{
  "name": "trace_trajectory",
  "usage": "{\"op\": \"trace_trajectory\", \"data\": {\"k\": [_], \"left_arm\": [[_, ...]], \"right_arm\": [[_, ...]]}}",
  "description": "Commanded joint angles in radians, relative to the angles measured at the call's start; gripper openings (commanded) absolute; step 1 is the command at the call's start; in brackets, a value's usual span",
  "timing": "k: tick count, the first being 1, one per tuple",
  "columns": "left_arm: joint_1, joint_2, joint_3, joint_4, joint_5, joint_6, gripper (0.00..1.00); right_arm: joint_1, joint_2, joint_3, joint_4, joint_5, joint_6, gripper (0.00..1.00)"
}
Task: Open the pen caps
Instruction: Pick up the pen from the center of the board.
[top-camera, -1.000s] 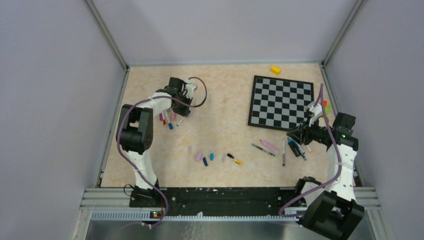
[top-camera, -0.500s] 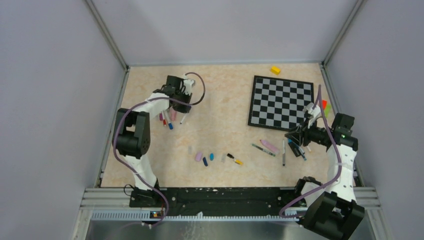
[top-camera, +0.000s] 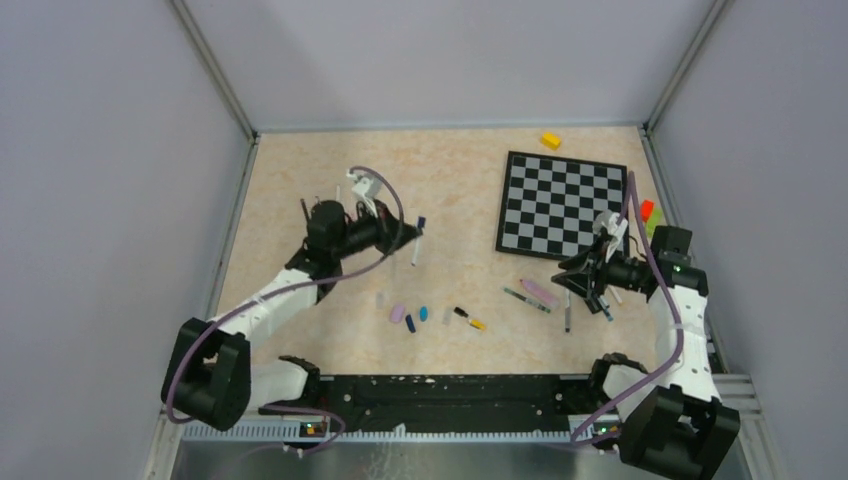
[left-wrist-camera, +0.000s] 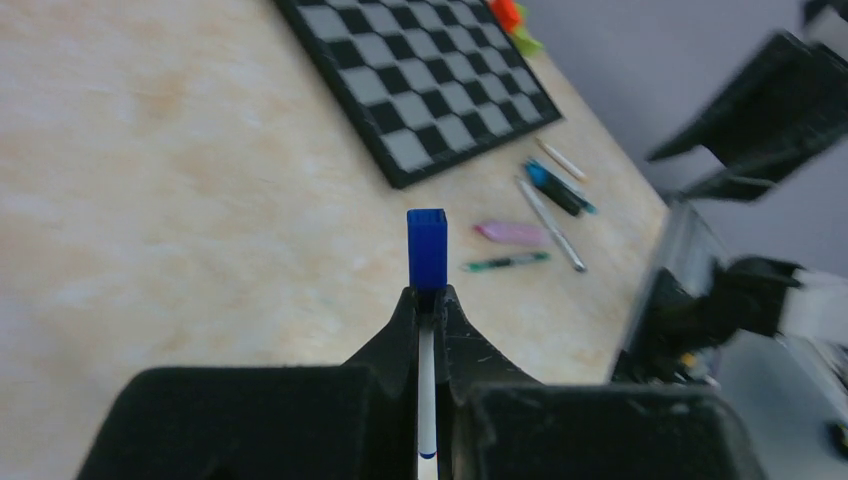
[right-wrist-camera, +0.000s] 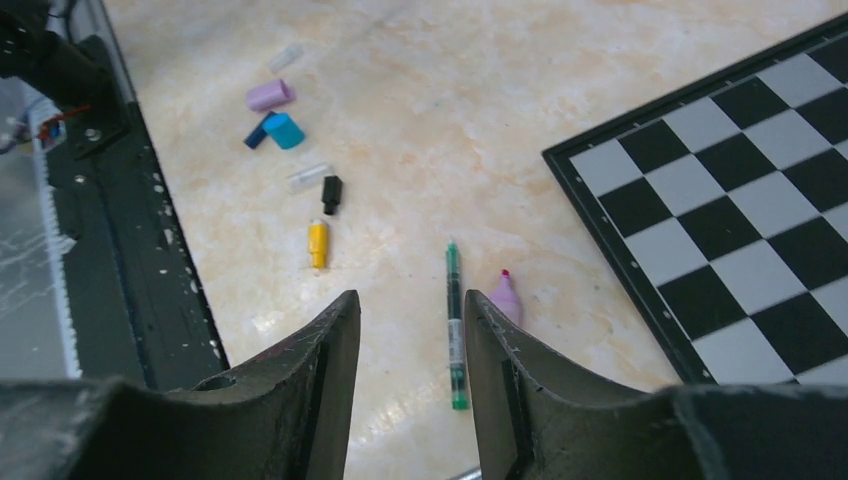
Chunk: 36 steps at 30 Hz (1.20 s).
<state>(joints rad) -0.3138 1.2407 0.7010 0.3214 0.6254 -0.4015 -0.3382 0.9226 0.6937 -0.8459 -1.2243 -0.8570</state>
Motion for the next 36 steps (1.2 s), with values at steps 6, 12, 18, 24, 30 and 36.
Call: {"op": "trace_trajectory", "data": {"k": [6,12,18,24,30,36], "left_arm": [[-0.47,-0.05,-0.298,0.78,-0.412,-0.392,0.0],[-0.642,0.093,-0.261,0.952,-0.633,-0.362,0.0],[-0.746,0.22,-0.184,1.034,-0.77,-0.317,0.0],[-0.788,0.312,-0.108,1.072,-0.79,-0.281,0.0],[-0.811,0.364,-0.068,1.071,-0.809,-0.261,0.0],[-0.826,0.387,-0.044,1.068,-0.815,-0.251,0.0]], "right_arm": [[0.117,0.055,-0.016,0.118,-0.283,0.181,0.44],[0.232,0.055,-0.094,0.404,-0.349,0.47,0.45],[0.294,0.086,-0.053,0.202,-0.428,0.242,0.5],[0.329,0.108,-0.052,0.323,-0.28,0.408,0.52],[0.382,0.023,-0.134,0.706,-0.21,0.789,0.53],[0.398,0.031,-0.148,0.77,-0.195,0.849,0.52]]}}
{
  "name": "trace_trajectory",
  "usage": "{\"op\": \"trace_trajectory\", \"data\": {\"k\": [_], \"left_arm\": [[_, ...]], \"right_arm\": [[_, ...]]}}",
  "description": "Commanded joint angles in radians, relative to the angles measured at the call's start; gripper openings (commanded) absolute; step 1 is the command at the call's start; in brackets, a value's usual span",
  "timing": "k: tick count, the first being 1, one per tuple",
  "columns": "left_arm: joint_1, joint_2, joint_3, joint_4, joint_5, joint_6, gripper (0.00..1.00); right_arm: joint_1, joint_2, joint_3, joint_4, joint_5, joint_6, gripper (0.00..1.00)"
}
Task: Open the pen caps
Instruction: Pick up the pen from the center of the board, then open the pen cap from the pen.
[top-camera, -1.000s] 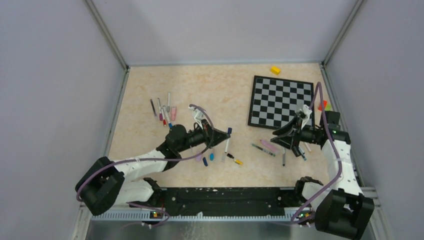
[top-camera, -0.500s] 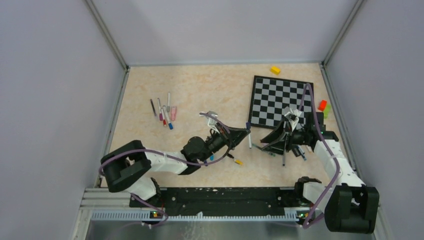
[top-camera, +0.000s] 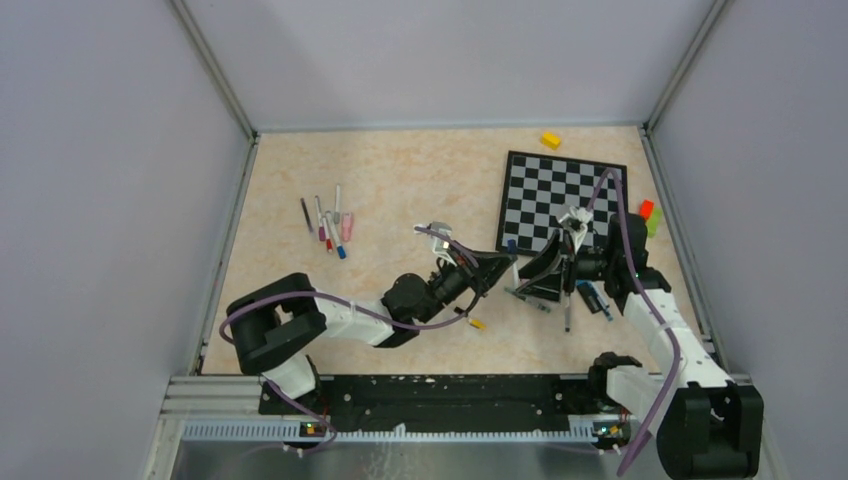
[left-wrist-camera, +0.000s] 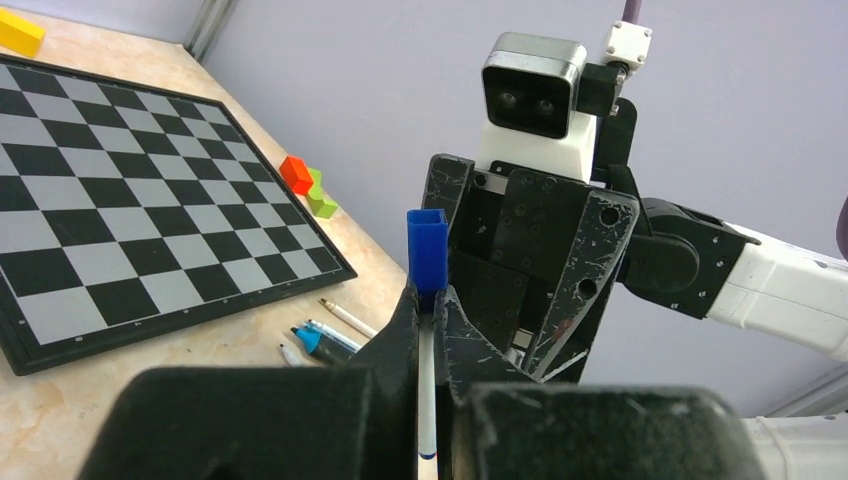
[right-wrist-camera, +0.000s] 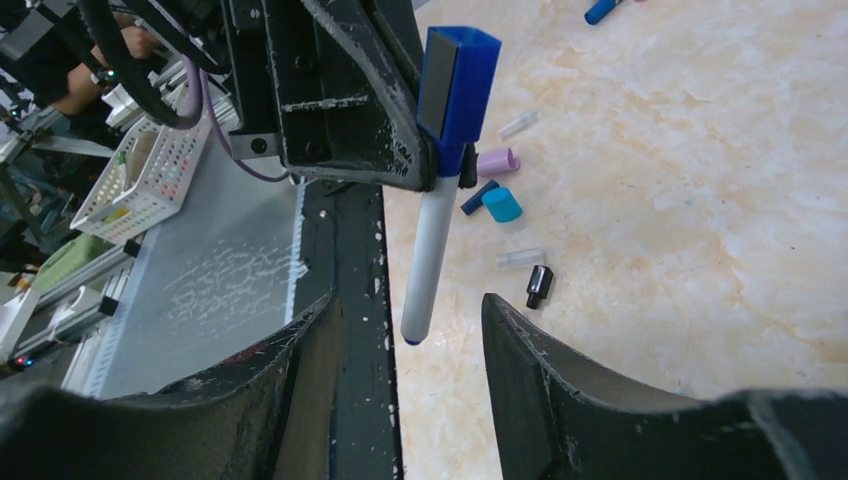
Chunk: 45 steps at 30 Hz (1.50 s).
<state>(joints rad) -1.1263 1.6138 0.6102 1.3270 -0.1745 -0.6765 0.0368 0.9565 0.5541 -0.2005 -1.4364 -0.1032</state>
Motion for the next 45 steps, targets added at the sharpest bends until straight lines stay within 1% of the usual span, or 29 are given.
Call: {"op": "trace_trajectory", "data": {"k": [1,4,6,9,11,12,13,15,17,19,20,22,23,24,27,28,30,35,39,42,44,45], "left_arm": [[-0.019,0.019,0.054,0.063,-0.014,0.029,0.0],[-0.035,0.036,0.074,0.063,-0.015,0.036,0.0],[-0.045,0.05,0.08,0.075,-0.015,0.035,0.0],[-0.052,0.06,0.084,0.09,-0.021,0.039,0.0],[-0.052,0.061,0.081,0.092,-0.027,0.047,0.0],[-0.052,0.059,0.077,0.097,-0.03,0.051,0.02],[-0.052,0.056,0.069,0.105,-0.037,0.057,0.08],[-0.052,0.044,0.046,0.135,-0.054,0.072,0.24],[-0.05,0.011,0.01,0.166,-0.058,0.092,0.46],[-0.047,-0.035,-0.033,0.179,-0.034,0.138,0.64],[-0.045,-0.06,-0.052,0.176,-0.019,0.155,0.77],[-0.032,-0.118,-0.074,0.134,0.015,0.17,0.95],[-0.023,-0.143,-0.075,0.088,0.038,0.163,0.98],[-0.009,-0.167,-0.068,0.026,0.069,0.152,0.99],[0.064,-0.207,-0.021,-0.162,0.237,0.054,0.99],[0.085,-0.21,-0.002,-0.211,0.288,0.009,0.99],[0.104,-0.209,0.03,-0.27,0.348,-0.026,0.99],[0.104,-0.19,0.108,-0.389,0.37,-0.005,0.99],[0.1,-0.151,0.173,-0.471,0.366,0.01,0.94],[0.095,-0.129,0.197,-0.474,0.357,0.013,0.86],[0.095,-0.113,0.216,-0.487,0.353,0.014,0.76],[0.093,-0.106,0.227,-0.495,0.352,0.014,0.73]], "right_arm": [[0.029,-0.001,-0.013,0.134,0.033,0.133,0.52],[0.044,0.004,-0.025,0.188,0.047,0.189,0.5],[0.05,0.002,-0.034,0.23,0.057,0.217,0.44],[0.051,0.002,-0.033,0.236,0.063,0.223,0.21],[0.052,-0.001,-0.03,0.235,0.058,0.22,0.03],[0.052,-0.004,-0.027,0.225,0.057,0.208,0.0],[0.051,-0.006,-0.022,0.206,0.057,0.187,0.0],[0.052,-0.006,-0.003,0.129,0.05,0.124,0.0],[0.051,-0.002,0.03,0.006,0.048,-0.01,0.0],[0.052,0.006,0.072,-0.142,0.047,-0.169,0.0],[0.051,0.01,0.09,-0.211,0.048,-0.249,0.0],[0.051,0.015,0.101,-0.254,0.055,-0.306,0.0],[0.051,0.016,0.1,-0.255,0.058,-0.31,0.0],[0.051,0.016,0.099,-0.257,0.063,-0.315,0.0],[0.052,0.017,0.097,-0.259,0.072,-0.317,0.0],[0.052,0.018,0.096,-0.258,0.075,-0.316,0.0],[0.052,0.019,0.094,-0.254,0.079,-0.309,0.0],[0.051,0.027,0.088,-0.236,0.083,-0.288,0.0],[0.052,0.028,0.084,-0.225,0.085,-0.275,0.0],[0.051,0.03,0.081,-0.215,0.09,-0.266,0.0],[0.052,0.033,0.079,-0.212,0.091,-0.263,0.0],[0.051,0.034,0.079,-0.211,0.091,-0.262,0.0]]}}
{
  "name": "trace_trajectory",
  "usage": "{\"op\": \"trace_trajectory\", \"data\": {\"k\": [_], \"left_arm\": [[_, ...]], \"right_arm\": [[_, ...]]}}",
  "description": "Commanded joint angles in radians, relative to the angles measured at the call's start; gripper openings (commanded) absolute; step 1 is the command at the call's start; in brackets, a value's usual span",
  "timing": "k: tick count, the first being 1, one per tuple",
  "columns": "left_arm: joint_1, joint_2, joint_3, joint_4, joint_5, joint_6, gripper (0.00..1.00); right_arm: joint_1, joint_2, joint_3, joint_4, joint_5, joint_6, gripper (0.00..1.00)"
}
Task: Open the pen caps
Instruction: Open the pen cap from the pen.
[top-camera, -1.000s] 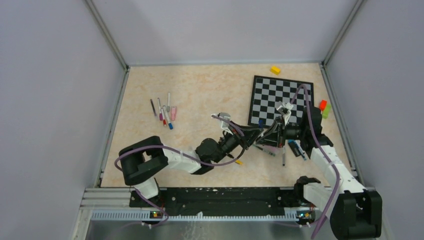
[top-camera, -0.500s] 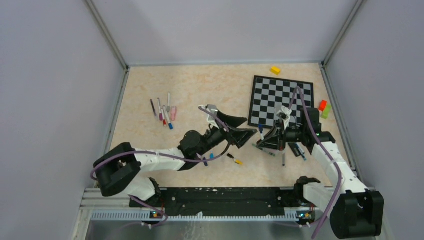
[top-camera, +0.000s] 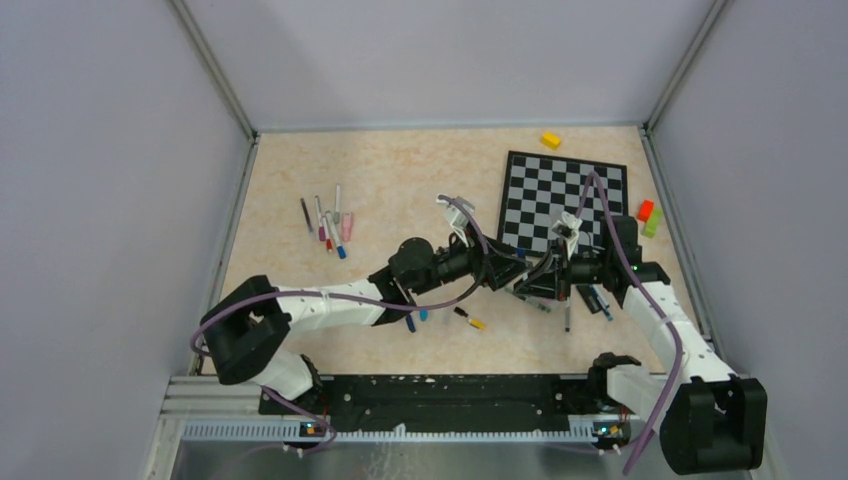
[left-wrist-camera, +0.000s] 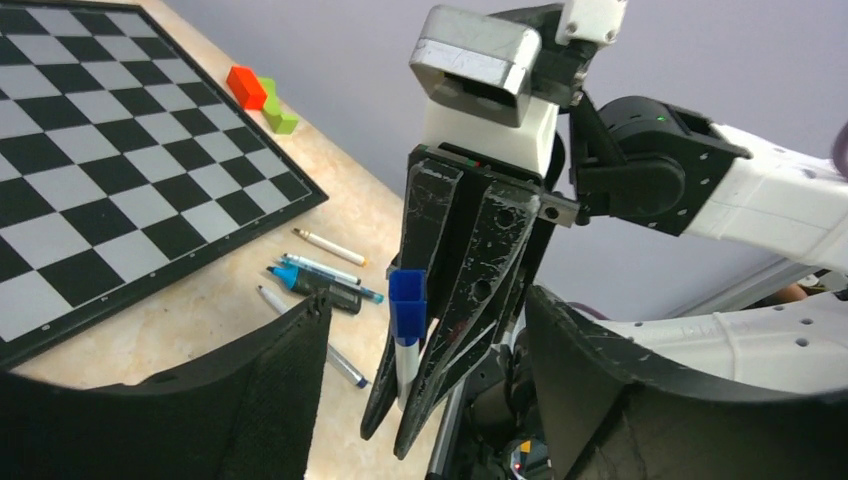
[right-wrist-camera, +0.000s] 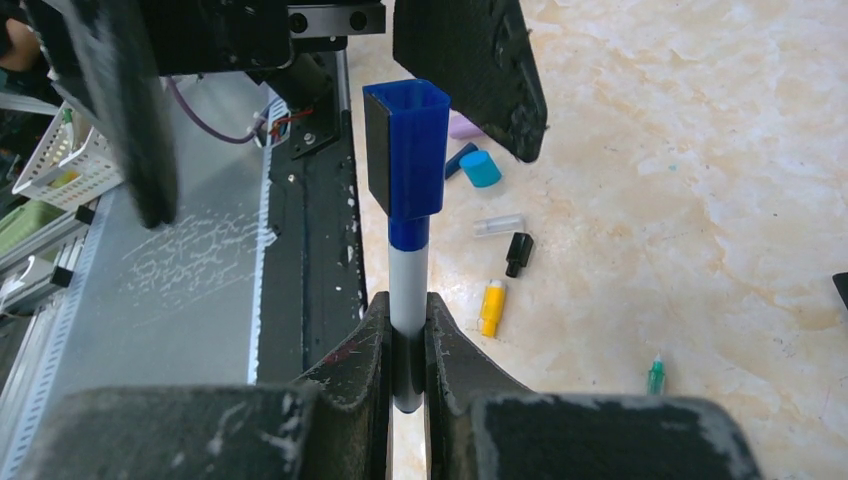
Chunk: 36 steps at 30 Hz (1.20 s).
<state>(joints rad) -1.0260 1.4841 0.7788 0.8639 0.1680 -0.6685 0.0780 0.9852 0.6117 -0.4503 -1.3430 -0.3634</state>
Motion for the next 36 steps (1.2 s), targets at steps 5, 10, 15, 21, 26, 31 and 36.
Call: {"op": "trace_trajectory", "data": {"k": [5,10,15,21,26,31,36], "left_arm": [[-0.009,0.049,0.081,-0.049,-0.018,-0.007,0.54],[-0.008,0.052,0.082,-0.034,-0.036,-0.009,0.37],[-0.006,0.05,0.087,-0.022,-0.038,-0.005,0.05],[0.025,-0.009,0.06,0.039,-0.125,-0.002,0.0],[0.1,-0.064,0.032,0.129,-0.277,-0.025,0.0],[0.169,-0.085,0.046,0.223,-0.351,-0.047,0.0],[0.197,-0.133,0.054,0.221,-0.349,0.002,0.0]], "right_arm": [[0.011,0.007,0.019,0.041,-0.001,0.001,0.0],[0.01,0.009,0.017,0.043,0.001,0.003,0.0],[0.01,0.013,0.016,0.043,0.013,0.003,0.0],[0.014,0.022,0.014,0.04,0.021,0.008,0.0],[0.032,0.044,0.013,0.042,0.042,0.024,0.0],[0.061,0.073,0.014,0.04,0.064,0.027,0.0],[0.066,0.092,0.012,0.057,0.078,0.047,0.0]]}}
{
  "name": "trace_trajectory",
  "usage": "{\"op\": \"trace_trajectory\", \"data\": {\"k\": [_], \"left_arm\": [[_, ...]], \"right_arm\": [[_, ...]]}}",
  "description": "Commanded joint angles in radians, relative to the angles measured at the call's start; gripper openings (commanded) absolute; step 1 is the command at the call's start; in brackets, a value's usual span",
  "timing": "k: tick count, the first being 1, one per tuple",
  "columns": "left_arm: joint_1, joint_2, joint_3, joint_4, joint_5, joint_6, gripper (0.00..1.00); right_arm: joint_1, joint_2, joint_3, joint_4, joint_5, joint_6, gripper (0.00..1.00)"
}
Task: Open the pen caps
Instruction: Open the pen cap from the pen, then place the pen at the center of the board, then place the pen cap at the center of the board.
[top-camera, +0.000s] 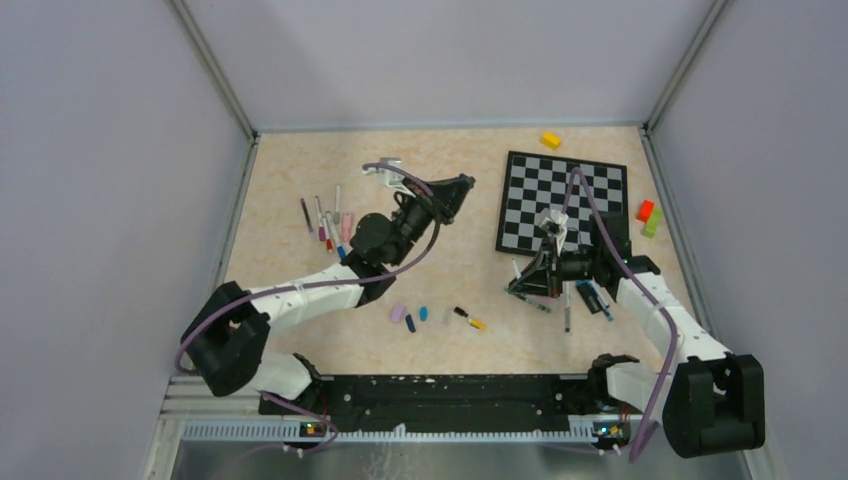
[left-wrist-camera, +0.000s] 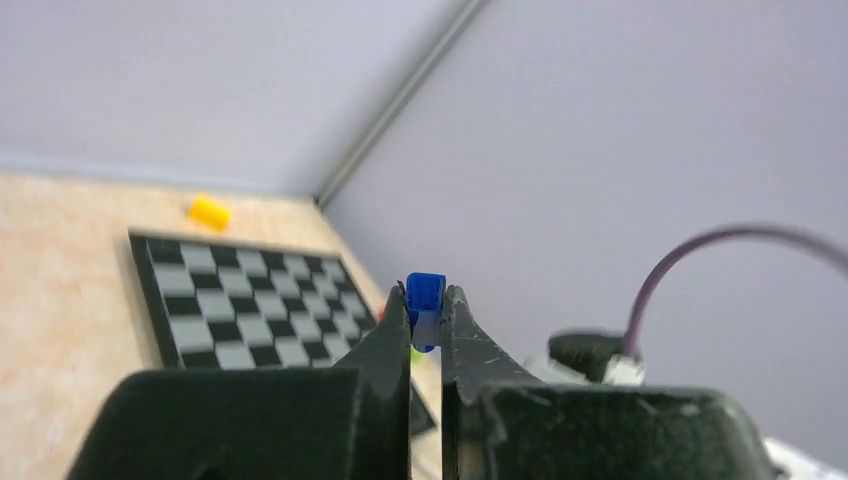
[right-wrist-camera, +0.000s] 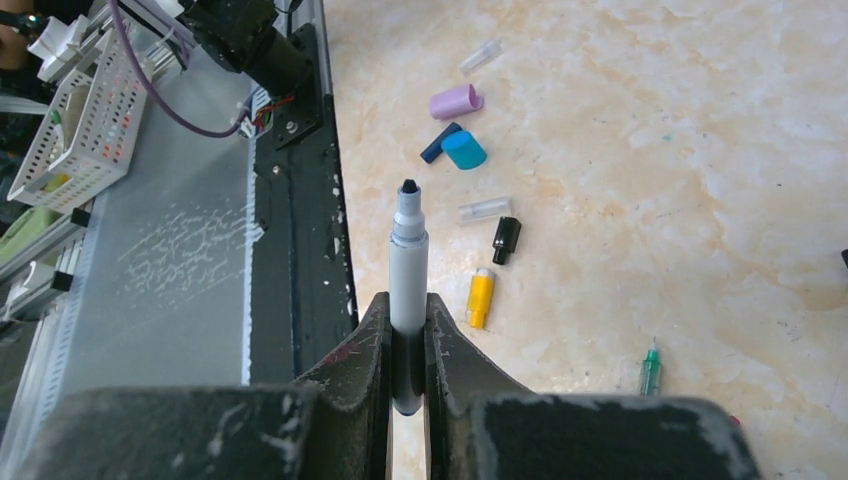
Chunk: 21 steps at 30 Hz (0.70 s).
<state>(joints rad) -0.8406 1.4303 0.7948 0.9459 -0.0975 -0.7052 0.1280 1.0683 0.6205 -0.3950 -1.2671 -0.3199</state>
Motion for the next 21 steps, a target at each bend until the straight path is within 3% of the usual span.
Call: {"op": "trace_trajectory", "data": {"k": [1,5,10,14,21], "left_arm": [[0.016,-0.092,0.034,0.132,-0.076,0.05,0.0],[0.06,-0.155,-0.013,0.05,0.012,0.066,0.0],[0.142,-0.294,-0.139,-0.177,0.149,0.067,0.0],[0.175,-0.449,-0.261,-0.4,0.155,0.097,0.0],[0.2,-0.66,-0.387,-0.626,0.117,0.15,0.0]], "right_arm": [[0.017,0.014,0.004,0.003,0.005,0.003,0.0],[0.016,0.017,0.022,-0.035,0.032,-0.055,0.0],[0.016,0.013,0.055,-0.118,0.081,-0.192,0.0],[0.016,0.028,0.082,-0.174,0.129,-0.277,0.0],[0.016,0.069,0.13,-0.233,0.222,-0.398,0.0]]}}
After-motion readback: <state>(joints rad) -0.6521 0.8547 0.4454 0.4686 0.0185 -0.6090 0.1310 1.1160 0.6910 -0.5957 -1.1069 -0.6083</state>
